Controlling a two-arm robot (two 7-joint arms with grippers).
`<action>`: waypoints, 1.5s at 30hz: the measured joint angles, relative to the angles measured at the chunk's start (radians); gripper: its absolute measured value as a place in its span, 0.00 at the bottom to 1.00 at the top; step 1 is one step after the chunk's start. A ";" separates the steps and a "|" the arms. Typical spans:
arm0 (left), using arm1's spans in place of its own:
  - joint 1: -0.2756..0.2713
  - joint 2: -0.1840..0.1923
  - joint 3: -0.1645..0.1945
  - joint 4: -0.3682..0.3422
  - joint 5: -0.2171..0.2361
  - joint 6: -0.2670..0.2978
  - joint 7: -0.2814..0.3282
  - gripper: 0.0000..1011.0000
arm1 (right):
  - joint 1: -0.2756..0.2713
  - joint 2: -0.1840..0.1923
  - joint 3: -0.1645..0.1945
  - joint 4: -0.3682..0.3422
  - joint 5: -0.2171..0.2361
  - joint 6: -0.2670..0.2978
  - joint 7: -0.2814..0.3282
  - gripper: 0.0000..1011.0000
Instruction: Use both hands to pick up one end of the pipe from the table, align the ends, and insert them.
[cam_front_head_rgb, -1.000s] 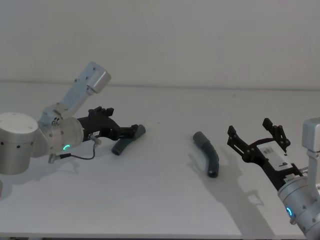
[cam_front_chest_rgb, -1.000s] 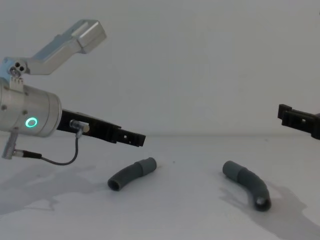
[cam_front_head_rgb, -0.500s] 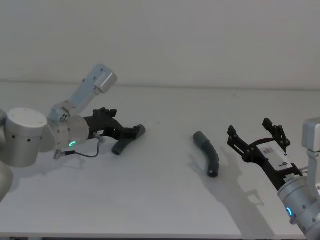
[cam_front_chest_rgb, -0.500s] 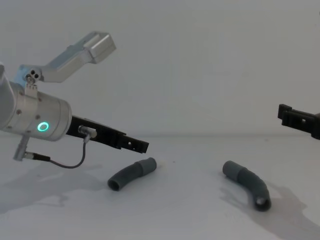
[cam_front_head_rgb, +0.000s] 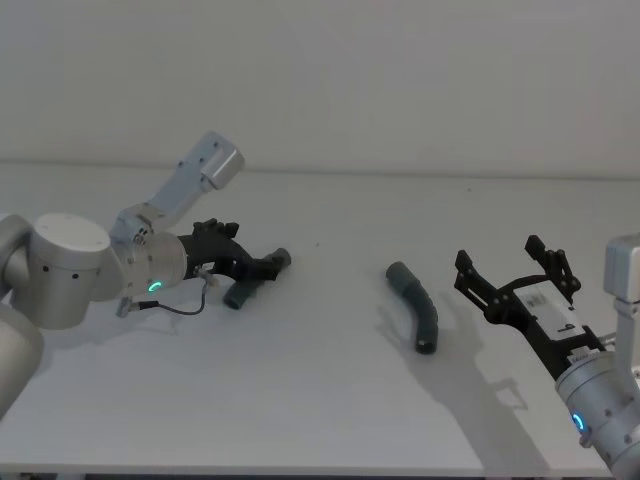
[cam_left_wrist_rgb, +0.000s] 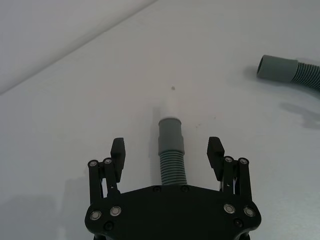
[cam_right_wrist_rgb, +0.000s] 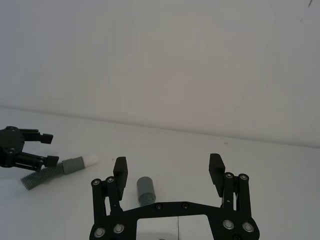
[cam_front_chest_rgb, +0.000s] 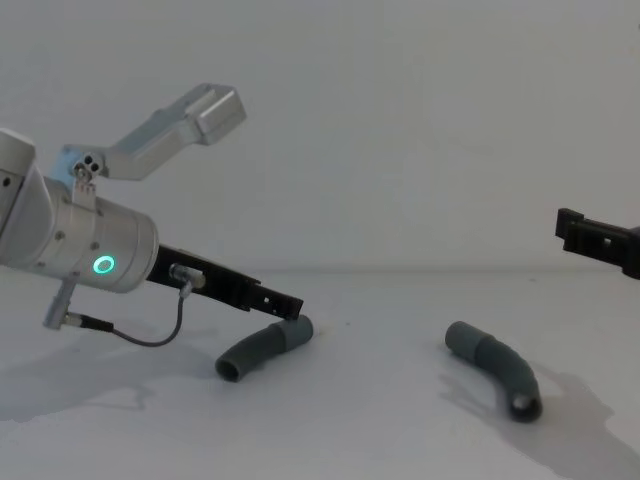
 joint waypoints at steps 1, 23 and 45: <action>-0.004 -0.003 0.002 0.010 0.003 0.000 -0.001 0.99 | 0.000 0.000 0.000 0.000 0.000 0.000 0.000 0.99; -0.047 -0.044 0.016 0.121 0.035 -0.025 -0.026 0.99 | 0.000 0.000 0.000 0.000 0.000 0.000 0.000 0.99; -0.066 -0.073 0.021 0.198 0.053 -0.034 -0.058 0.99 | 0.000 0.000 0.000 0.000 0.000 0.000 0.000 0.99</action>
